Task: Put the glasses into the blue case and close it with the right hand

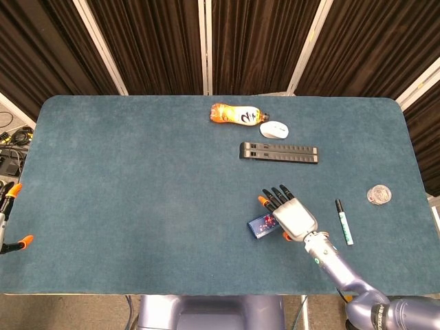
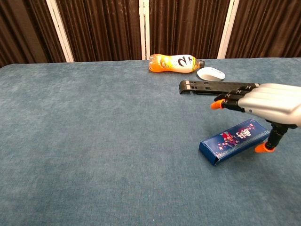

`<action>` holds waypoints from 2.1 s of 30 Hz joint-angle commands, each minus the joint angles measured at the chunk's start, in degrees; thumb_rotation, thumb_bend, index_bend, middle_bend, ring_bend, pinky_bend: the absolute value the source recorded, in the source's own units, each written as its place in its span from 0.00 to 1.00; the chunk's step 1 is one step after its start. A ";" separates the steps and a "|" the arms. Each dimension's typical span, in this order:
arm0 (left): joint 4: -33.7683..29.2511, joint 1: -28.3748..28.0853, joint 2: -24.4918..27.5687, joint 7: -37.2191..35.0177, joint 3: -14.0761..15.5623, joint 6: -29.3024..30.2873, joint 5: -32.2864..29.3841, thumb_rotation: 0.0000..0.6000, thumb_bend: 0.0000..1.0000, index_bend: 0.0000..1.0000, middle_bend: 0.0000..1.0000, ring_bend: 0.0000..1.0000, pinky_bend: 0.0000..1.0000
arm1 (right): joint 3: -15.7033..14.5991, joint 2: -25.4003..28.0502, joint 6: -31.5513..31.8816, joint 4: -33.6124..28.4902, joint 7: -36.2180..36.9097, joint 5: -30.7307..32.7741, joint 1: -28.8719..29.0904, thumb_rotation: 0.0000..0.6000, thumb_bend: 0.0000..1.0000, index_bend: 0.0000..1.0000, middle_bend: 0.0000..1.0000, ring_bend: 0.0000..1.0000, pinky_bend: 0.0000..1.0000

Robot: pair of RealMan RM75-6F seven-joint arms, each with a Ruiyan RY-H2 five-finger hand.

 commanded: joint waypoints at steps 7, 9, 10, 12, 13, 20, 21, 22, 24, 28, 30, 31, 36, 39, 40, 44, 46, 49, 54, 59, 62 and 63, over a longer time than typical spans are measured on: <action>0.51 -0.47 -0.39 0.46 -0.26 -0.91 -1.01 1.00 0.00 0.00 0.00 0.00 0.00 | -1.16 -2.60 -3.97 5.21 1.96 0.06 2.30 1.00 0.08 0.06 0.00 0.00 0.00; 0.58 -0.55 -0.48 0.58 -0.24 -1.10 -1.14 1.00 0.00 0.00 0.00 0.00 0.00 | -1.26 -2.83 -4.17 5.60 2.49 -0.13 2.46 1.00 0.09 0.08 0.01 0.00 0.00; 0.61 -0.57 -0.53 0.64 -0.24 -1.16 -1.21 1.00 0.00 0.00 0.00 0.00 0.00 | -1.29 -3.00 -4.29 5.85 2.83 -0.21 2.55 1.00 0.09 0.11 0.03 0.00 0.00; 0.66 -0.65 -0.61 0.81 -0.25 -1.26 -1.31 1.00 0.00 0.00 0.00 0.00 0.00 | -1.43 -3.28 -4.72 6.34 3.50 -0.43 2.81 1.00 0.10 0.18 0.07 0.00 0.00; 0.68 -0.66 -0.66 0.88 -0.27 -1.26 -1.37 1.00 0.00 0.00 0.00 0.00 0.00 | -1.53 -3.40 -5.14 6.57 4.20 -0.57 2.97 1.00 0.10 0.20 0.09 0.00 0.00; 0.73 -0.72 -0.79 1.18 -0.34 -1.30 -1.70 1.00 0.00 0.00 0.00 0.00 0.00 | -1.74 -4.61 -4.33 9.05 7.13 -2.27 3.03 1.00 0.22 0.32 0.18 0.00 0.00; 0.72 -0.74 -0.82 1.24 -0.33 -1.32 -1.70 1.00 0.00 0.00 0.00 0.00 0.00 | -1.78 -4.73 -4.26 9.30 7.54 -2.46 3.02 1.00 0.23 0.33 0.19 0.00 0.00; 0.71 -0.75 -0.83 1.28 -0.32 -1.34 -1.71 1.00 0.00 0.00 0.00 0.00 0.00 | -1.81 -4.79 -4.22 9.42 7.82 -2.57 3.01 1.00 0.24 0.35 0.20 0.00 0.00; 0.74 -0.79 -0.88 1.40 -0.31 -1.40 -1.76 1.00 0.00 0.00 0.00 0.00 0.00 | -1.87 -4.95 -3.91 9.82 8.41 -3.00 2.98 1.00 0.25 0.40 0.23 0.00 0.00; 0.71 -0.81 -0.95 1.52 -0.30 -1.37 -1.80 1.00 0.00 0.00 0.00 0.00 0.00 | -2.10 -5.14 -3.25 10.45 9.04 -3.83 2.85 1.00 0.27 0.45 0.25 0.02 0.00; 0.63 -0.76 -0.92 1.53 -0.29 -1.26 -1.76 1.00 0.00 0.00 0.00 0.00 0.00 | -2.16 -5.21 -3.09 10.55 9.21 -3.97 2.81 1.00 0.27 0.46 0.25 0.02 0.00; 0.64 -0.75 -0.92 1.53 -0.29 -1.24 -1.77 1.00 0.00 0.00 0.00 0.00 0.00 | -2.21 -5.21 -3.09 10.55 9.25 -4.00 2.79 1.00 0.27 0.45 0.25 0.02 0.00; 0.52 -0.72 -0.84 1.40 -0.28 -1.10 -1.66 1.00 0.00 0.00 0.00 0.00 0.00 | -2.48 -4.40 -4.12 9.30 8.13 -2.66 2.80 1.00 0.24 0.12 0.06 0.00 0.00; 0.36 -0.65 -0.70 1.17 -0.24 -0.96 -1.48 1.00 0.00 0.00 0.00 0.00 0.00 | -2.47 -3.48 -3.41 7.46 6.43 -1.96 2.45 1.00 0.19 0.01 0.00 0.00 0.00; 0.31 -0.61 -0.64 1.05 -0.23 -0.87 -1.37 1.00 0.00 0.00 0.00 0.00 0.00 | -2.46 -3.03 -2.90 6.65 5.95 -1.91 2.25 1.00 0.17 0.00 0.00 0.00 0.00; 0.01 -0.30 -0.23 0.29 -0.12 -0.23 -0.70 1.00 0.00 0.00 0.00 0.00 0.00 | -2.56 -0.14 0.41 2.26 4.66 -2.51 0.86 1.00 0.14 0.00 0.00 0.00 0.00; -0.13 -0.05 0.03 -0.25 -0.05 0.36 -0.10 1.00 0.00 0.00 0.00 0.00 0.00 | -2.72 1.91 3.07 -0.33 5.36 -3.76 -0.37 1.00 0.14 0.00 0.00 0.00 0.00; 0.08 0.53 0.20 -0.90 -0.01 1.97 1.13 1.00 0.00 0.00 0.00 0.00 0.00 | -3.41 5.91 10.52 -3.20 8.29 -8.76 -3.56 1.00 0.08 0.00 0.00 0.00 0.00; 0.58 1.09 0.06 -1.71 0.11 3.78 2.95 1.00 0.00 0.00 0.00 0.00 0.00 | -3.79 8.80 23.81 -0.86 17.38 -15.63 -9.47 1.00 0.00 0.00 0.00 0.00 0.00; 1.36 1.38 0.03 -3.52 0.26 4.94 4.81 1.00 0.00 0.00 0.00 0.00 0.00 | -3.58 9.31 30.65 2.48 25.48 -16.25 -13.94 1.00 0.00 0.00 0.00 0.00 0.00; 2.06 1.59 0.13 -5.10 0.39 5.52 5.81 1.00 0.00 0.00 0.00 0.00 0.00 | -3.88 9.20 33.16 4.07 28.91 -15.50 -16.70 1.00 0.00 0.00 0.00 0.00 0.00; 2.28 1.65 0.15 -5.41 0.45 5.63 6.01 1.00 0.00 0.00 0.00 0.00 0.00 | -4.00 9.13 33.56 4.39 29.40 -15.39 -17.31 1.00 0.00 0.00 0.00 0.00 0.00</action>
